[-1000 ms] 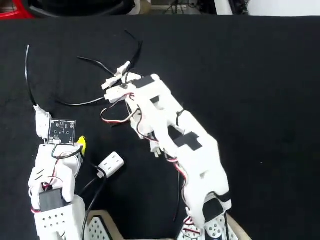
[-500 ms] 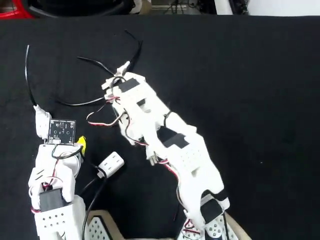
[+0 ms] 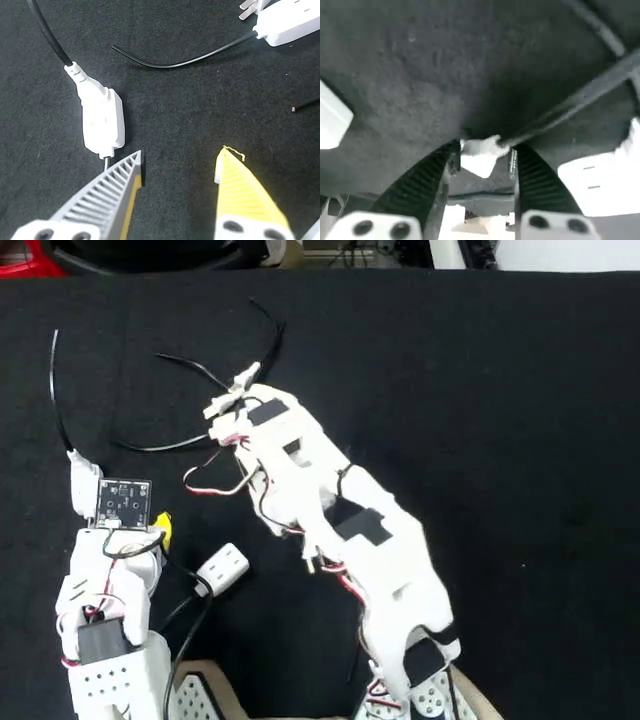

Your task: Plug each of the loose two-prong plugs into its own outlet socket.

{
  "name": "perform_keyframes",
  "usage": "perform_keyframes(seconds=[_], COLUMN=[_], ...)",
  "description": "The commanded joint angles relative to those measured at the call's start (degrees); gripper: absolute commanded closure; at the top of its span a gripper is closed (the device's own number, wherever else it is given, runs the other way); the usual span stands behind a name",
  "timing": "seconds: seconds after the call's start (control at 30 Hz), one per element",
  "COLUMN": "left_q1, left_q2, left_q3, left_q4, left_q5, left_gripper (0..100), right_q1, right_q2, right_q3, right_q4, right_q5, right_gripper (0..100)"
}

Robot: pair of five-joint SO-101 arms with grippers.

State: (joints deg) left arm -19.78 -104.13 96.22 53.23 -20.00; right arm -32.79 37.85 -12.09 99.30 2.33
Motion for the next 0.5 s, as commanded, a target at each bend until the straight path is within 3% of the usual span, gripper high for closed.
perform_keyframes(seconds=[0.0,0.17,0.33,0.47], left_q1=[0.75,0.84,0.84,0.84], left_q2=[-0.09,-0.09,-0.09,-0.09], left_q3=[1.1,1.1,1.1,1.1], left_q4=[-1.32,-1.32,-1.23,-1.14], left_q5=[-0.62,-0.62,-0.62,-0.62], left_gripper=[76,76,76,76], right_q1=[-0.18,-0.26,-0.26,-0.26], right_q2=[-4.7,-4.88,-4.62,-2.59], right_q3=[0.48,0.48,-0.04,-1.54], right_q4=[1.85,1.85,1.49,1.49], right_q5=[-0.62,-0.62,-0.53,-0.53], right_gripper=[83.9,83.7,71.8,75.0])
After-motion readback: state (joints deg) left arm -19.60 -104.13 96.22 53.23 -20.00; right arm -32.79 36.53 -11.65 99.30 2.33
